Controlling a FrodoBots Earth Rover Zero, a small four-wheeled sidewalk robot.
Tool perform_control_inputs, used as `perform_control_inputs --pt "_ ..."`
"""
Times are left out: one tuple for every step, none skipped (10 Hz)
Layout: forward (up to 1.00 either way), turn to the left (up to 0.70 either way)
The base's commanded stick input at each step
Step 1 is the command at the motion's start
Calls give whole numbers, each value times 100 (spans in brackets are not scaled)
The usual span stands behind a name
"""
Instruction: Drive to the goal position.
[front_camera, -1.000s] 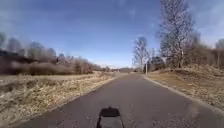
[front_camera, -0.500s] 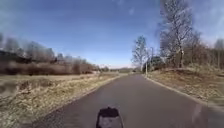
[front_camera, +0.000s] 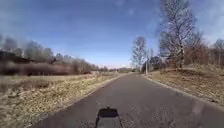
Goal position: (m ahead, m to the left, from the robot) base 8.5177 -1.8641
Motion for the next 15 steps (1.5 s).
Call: perform_control_inputs --pt "85 0" --pt "85 0" --pt "85 0" --pt "85 0" --pt "85 0" --pt "85 0" --pt "85 0" --pt "85 0" --pt "85 0" --pt "85 0" --pt "85 0" --pt "85 0" --pt "85 0" --pt "85 0" --pt "85 0"
